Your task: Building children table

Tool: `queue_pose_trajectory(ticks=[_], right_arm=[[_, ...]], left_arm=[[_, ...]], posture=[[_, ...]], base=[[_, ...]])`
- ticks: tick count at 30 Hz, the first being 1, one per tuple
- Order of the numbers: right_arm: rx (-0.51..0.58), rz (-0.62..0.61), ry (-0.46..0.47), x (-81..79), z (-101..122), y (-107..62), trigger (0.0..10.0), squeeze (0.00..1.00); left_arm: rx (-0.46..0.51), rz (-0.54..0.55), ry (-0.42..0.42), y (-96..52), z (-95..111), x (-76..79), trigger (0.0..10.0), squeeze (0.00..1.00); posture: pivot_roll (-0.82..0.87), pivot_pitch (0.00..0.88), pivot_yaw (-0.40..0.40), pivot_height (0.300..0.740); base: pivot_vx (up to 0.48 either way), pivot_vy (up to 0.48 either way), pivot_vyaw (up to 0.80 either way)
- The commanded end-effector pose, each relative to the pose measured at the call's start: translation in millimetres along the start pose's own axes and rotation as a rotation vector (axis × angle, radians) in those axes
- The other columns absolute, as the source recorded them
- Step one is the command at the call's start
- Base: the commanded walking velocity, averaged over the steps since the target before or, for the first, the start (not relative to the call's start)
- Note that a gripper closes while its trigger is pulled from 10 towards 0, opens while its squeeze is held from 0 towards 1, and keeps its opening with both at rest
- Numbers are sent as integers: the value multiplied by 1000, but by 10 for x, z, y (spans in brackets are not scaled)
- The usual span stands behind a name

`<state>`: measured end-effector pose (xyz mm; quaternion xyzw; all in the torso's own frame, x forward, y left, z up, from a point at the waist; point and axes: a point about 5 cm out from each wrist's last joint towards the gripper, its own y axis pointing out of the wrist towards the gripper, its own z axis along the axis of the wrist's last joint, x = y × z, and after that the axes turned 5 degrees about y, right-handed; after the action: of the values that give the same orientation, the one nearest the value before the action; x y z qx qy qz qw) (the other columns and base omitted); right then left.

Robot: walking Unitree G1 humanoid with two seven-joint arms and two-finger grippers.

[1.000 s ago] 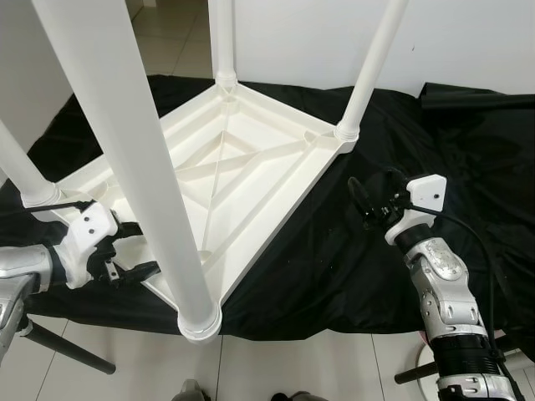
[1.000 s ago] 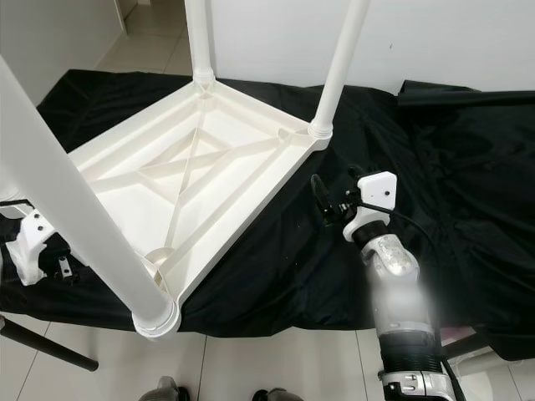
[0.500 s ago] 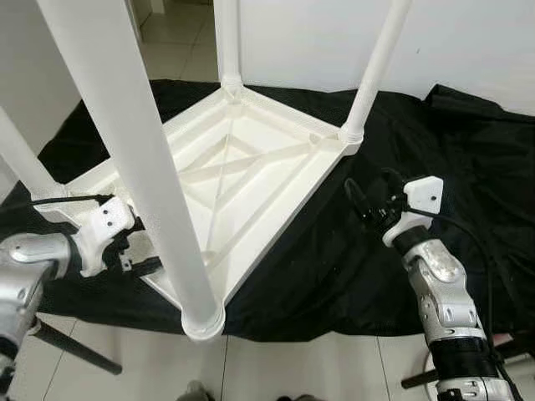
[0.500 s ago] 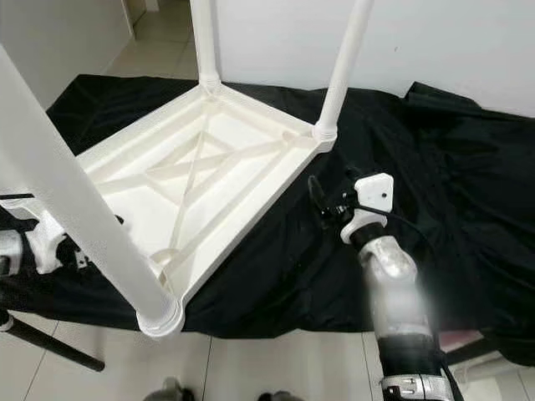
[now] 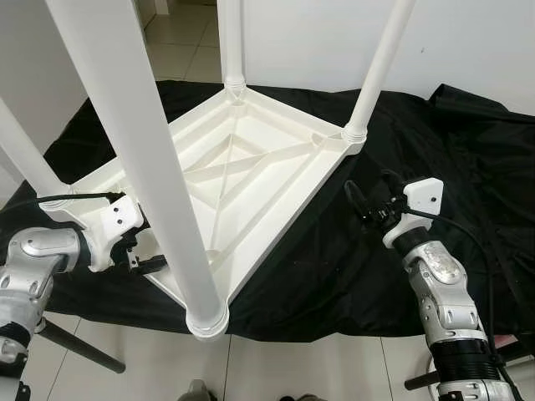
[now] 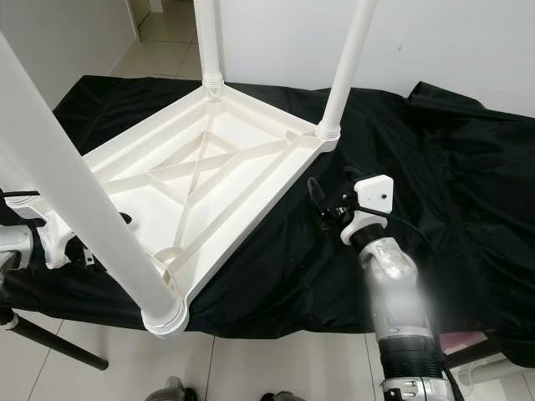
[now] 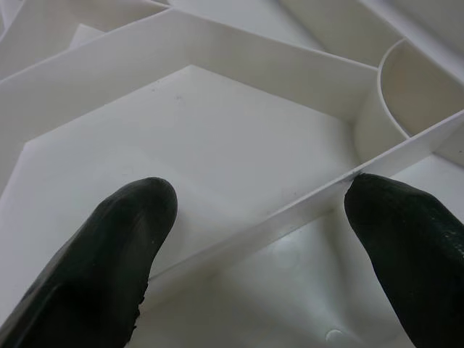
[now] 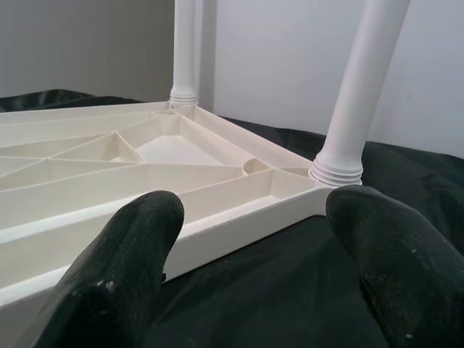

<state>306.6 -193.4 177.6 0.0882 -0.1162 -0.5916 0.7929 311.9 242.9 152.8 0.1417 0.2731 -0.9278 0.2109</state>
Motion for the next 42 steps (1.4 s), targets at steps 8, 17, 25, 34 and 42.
queue_pose_trajectory(ticks=[8, 17, 25, 34, 42], right_arm=[[-12, 23, -18, -9, 17, 0, 10000, 0], [-14, 33, -18, -29, 14, 9, 10000, 0], [-18, 32, -21, -40, 9, -15, 10000, 0], [-21, 18, -14, -42, -9, -34, 10000, 0], [-19, 12, -13, -41, -6, -35, 10000, 0]], left_arm=[[-68, -240, -22, 32, -109, 122, 10000, 0], [-122, -297, -23, 86, -172, 145, 10000, 0], [-101, -321, -63, 161, -175, 158, 1608, 0], [-67, -296, -78, 181, -182, 176, 0, 0], [17, -191, -69, 266, -109, 143, 0, 0]], posture=[[-1, 154, 16, 740], [-8, 149, 19, 740], [-22, 142, 28, 740], [-18, 138, 28, 740], [-19, 140, 24, 740]], base=[[0, 0, 0], [0, 0, 0], [0, 0, 0], [0, 0, 0], [0, 0, 0]])
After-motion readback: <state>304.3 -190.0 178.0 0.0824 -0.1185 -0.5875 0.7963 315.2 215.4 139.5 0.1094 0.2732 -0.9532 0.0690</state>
